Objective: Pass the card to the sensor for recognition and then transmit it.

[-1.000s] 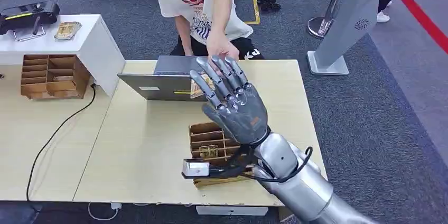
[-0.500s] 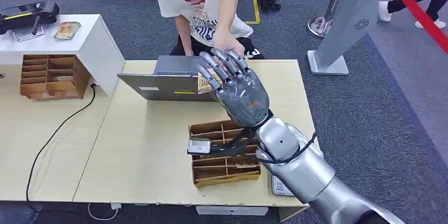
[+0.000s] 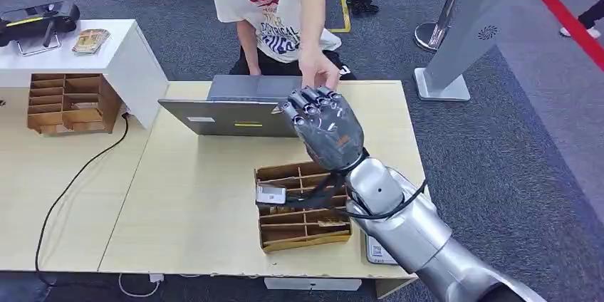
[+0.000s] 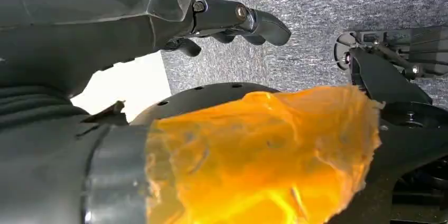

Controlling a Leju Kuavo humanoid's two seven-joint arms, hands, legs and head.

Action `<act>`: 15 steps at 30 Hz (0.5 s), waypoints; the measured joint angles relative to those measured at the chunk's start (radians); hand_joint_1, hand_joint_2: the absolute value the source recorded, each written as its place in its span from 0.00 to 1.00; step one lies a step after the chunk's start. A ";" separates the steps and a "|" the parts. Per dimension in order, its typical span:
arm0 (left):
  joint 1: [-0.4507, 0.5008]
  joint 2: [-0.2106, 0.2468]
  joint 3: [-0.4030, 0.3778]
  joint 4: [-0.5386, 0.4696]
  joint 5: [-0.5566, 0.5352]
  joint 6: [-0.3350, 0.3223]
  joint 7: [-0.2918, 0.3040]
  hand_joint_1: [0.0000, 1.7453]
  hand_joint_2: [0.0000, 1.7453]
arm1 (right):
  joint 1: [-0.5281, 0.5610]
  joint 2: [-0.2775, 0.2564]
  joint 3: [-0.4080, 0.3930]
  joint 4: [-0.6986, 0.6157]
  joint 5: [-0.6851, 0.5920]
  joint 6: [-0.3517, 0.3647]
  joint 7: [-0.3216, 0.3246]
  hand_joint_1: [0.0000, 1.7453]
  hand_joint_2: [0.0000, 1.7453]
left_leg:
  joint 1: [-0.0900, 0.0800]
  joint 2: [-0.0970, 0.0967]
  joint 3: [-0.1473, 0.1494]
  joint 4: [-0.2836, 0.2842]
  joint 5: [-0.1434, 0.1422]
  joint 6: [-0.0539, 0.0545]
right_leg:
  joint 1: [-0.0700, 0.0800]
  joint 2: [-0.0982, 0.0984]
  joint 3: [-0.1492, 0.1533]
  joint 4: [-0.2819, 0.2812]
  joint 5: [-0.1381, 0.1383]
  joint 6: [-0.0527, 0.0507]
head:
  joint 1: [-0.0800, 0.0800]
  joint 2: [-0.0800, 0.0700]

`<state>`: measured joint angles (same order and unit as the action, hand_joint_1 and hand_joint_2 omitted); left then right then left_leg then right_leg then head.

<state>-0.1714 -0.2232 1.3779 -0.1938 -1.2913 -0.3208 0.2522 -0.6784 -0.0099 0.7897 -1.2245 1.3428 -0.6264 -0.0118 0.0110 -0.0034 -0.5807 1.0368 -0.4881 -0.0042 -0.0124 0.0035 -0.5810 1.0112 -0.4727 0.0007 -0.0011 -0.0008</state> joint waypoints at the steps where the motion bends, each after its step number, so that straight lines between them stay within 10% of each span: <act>1: 0.000 0.000 0.000 0.000 0.000 0.000 0.000 0.00 0.00 | 0.000 0.000 0.000 0.001 0.000 0.000 0.000 1.00 1.00 | 0.000 0.000 0.000 0.000 0.000 0.000 | 0.000 0.000 0.000 0.000 0.000 0.000 | 0.000 0.000; 15: 0.000 0.000 0.000 0.000 0.009 0.001 -0.003 0.00 0.00 | 0.077 0.002 -0.040 -0.028 -0.196 -0.014 -0.052 1.00 1.00 | 0.000 0.000 0.000 0.000 0.000 0.000 | 0.000 0.000 0.000 0.000 0.000 0.000 | 0.000 0.000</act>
<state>-0.1713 -0.2235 1.3779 -0.1938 -1.2821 -0.3197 0.2491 -0.6014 -0.0080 0.7496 -1.2528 1.1466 -0.6409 -0.0637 0.0110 -0.0035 -0.5808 1.0368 -0.4882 -0.0041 -0.0124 0.0033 -0.5809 1.0111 -0.4727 0.0008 -0.0008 -0.0008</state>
